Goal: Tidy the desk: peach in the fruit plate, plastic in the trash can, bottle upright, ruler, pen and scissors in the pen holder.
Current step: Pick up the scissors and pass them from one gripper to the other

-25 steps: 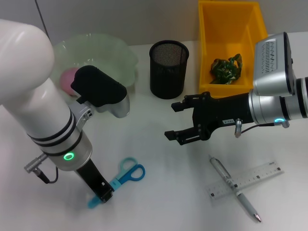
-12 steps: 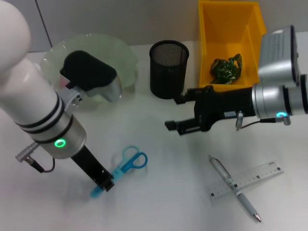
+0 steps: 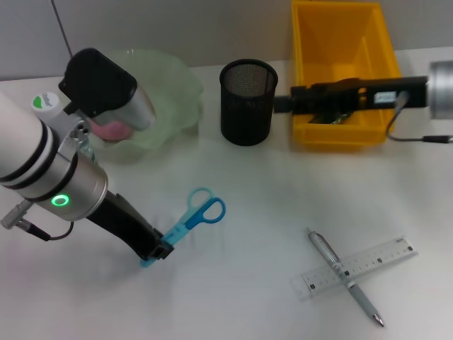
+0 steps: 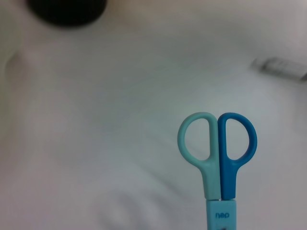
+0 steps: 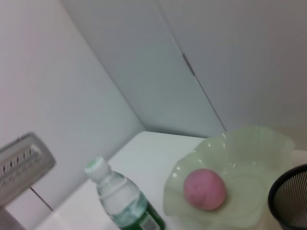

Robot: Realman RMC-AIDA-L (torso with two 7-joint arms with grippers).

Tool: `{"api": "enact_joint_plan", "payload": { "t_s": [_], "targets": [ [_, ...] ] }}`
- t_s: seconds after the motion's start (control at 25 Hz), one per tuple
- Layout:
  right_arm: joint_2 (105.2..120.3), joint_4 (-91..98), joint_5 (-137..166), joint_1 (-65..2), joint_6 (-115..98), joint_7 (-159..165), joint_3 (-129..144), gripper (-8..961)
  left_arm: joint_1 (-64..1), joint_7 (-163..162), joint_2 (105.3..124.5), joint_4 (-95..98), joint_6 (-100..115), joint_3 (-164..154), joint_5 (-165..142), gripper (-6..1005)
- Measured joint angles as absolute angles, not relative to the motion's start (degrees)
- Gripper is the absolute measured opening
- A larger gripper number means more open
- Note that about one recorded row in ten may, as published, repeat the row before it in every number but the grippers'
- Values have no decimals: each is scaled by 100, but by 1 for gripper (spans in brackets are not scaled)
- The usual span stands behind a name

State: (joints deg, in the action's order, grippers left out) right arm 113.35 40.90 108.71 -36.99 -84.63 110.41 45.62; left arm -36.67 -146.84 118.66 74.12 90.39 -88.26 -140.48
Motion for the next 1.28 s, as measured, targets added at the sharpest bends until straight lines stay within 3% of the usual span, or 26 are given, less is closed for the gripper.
{"api": "enact_joint_plan", "payload": {
  "t_s": [0.08, 0.12, 0.16, 0.2, 0.36, 0.48, 0.8, 1.28],
  "targets": [
    [11113, 4073, 10873, -3750, -8778, 11726, 4460, 816, -3434, -14208, 11866, 7618, 8982, -8646, -13674, 202],
    [11113, 4073, 10873, -3750, -8778, 11726, 4460, 816, -3434, -14208, 11866, 7618, 8982, -8646, -13674, 202],
    [10978, 4046, 10902, -3803, -8944, 12149, 4472, 816, -3299, -13868, 11863, 7687, 8935, -8529, -13383, 202],
    [10978, 4046, 10902, -3803, -8944, 12149, 4472, 816, -3299, -13868, 11863, 7687, 8935, -8529, -13383, 202],
    [10679, 3824, 11372, -4114, -9393, 13066, 4488, 816, -3132, -13247, 11865, 7683, 8767, -8455, -13028, 203],
    [10597, 3733, 11749, -4338, -9767, 13494, 4462, 817, -3057, -12791, 11878, 7619, 8514, -8512, -12797, 202],
    [10582, 3709, 12222, -4625, -10193, 14116, 4503, 817, -2965, -12504, 11881, 7648, 7975, -8969, -12680, 203],
    [10732, 3708, 12573, -4649, -10142, 14162, 4614, 817, -2980, -12496, 11886, 7634, 7762, -9095, -12549, 203]
  ]
}}
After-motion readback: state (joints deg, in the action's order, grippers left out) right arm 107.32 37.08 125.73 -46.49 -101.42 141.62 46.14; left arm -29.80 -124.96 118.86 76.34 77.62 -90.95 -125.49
